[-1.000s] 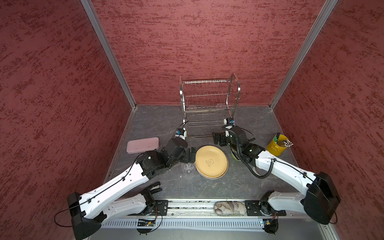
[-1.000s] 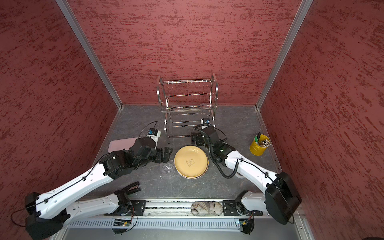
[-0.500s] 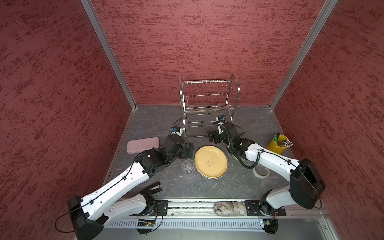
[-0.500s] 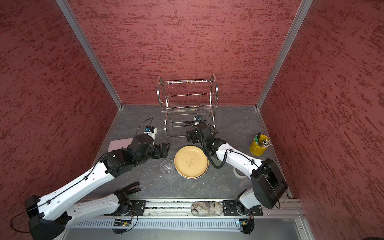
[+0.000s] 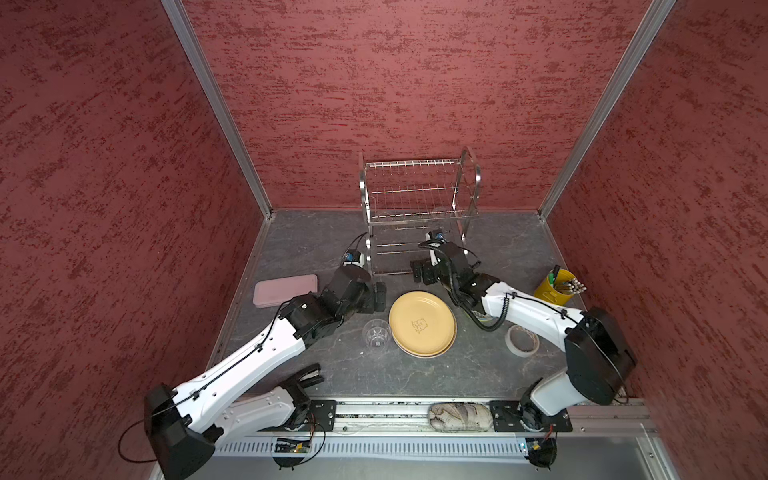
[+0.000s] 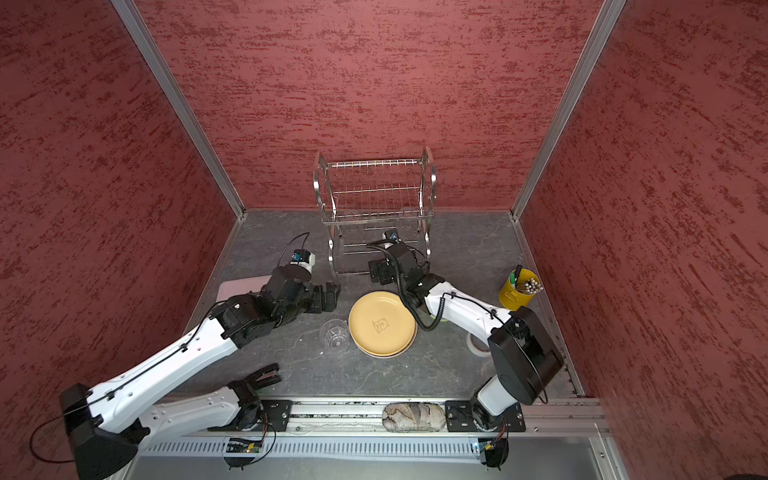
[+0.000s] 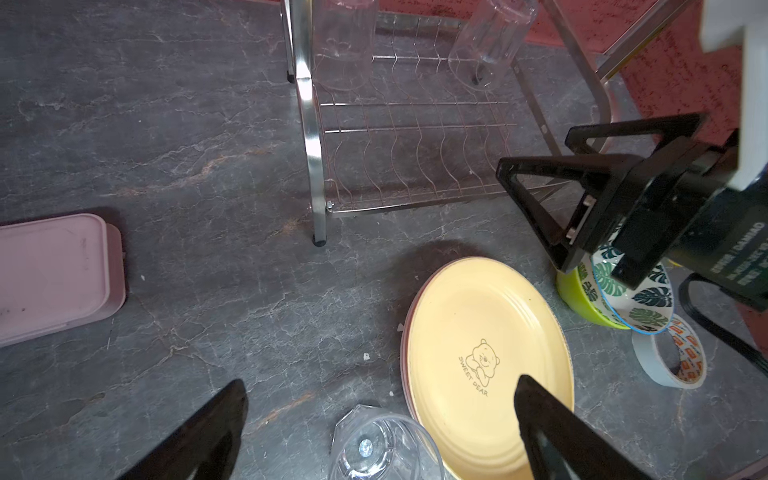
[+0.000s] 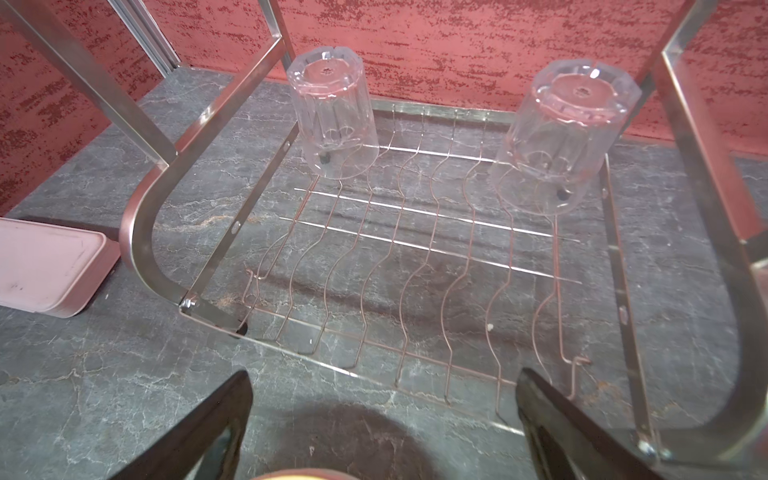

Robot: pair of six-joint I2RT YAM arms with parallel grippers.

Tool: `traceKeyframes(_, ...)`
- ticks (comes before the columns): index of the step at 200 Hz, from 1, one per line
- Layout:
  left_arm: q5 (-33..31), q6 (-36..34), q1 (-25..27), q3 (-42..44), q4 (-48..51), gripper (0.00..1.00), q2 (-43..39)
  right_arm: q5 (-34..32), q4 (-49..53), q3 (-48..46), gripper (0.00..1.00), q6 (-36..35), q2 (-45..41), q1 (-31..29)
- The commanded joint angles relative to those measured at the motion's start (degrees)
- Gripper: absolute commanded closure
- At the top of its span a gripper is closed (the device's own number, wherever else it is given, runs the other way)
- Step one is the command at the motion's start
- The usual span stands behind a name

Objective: Unload the mixed dishes from the dish rack
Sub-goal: 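Withdraw the left gripper toward the rack while the right gripper reaches back into the rack, then lower the right gripper around the next clear cup in the rack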

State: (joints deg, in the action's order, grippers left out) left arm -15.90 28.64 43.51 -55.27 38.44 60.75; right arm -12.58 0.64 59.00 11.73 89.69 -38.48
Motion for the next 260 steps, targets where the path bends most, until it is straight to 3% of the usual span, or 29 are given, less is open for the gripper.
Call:
traceKeyframes(1,-1.3,-0.6,-0.5,0.6,-2.3,0.0,1.3,2.1,-4.2,1.8,0.01,-1.8,1.6,0.1)
traceKeyframes(93,0.0,-1.7,-4.6,2.4,-10.4,0.0,6.2,10.1,-29.3,0.9,0.01,-8.9,12.9,1.2)
traceKeyframes(260,1.7,-2.9,-12.0,-0.6,-23.4,0.0,21.9,17.9,-24.7,28.4,0.01,-4.9,36.7,6.9)
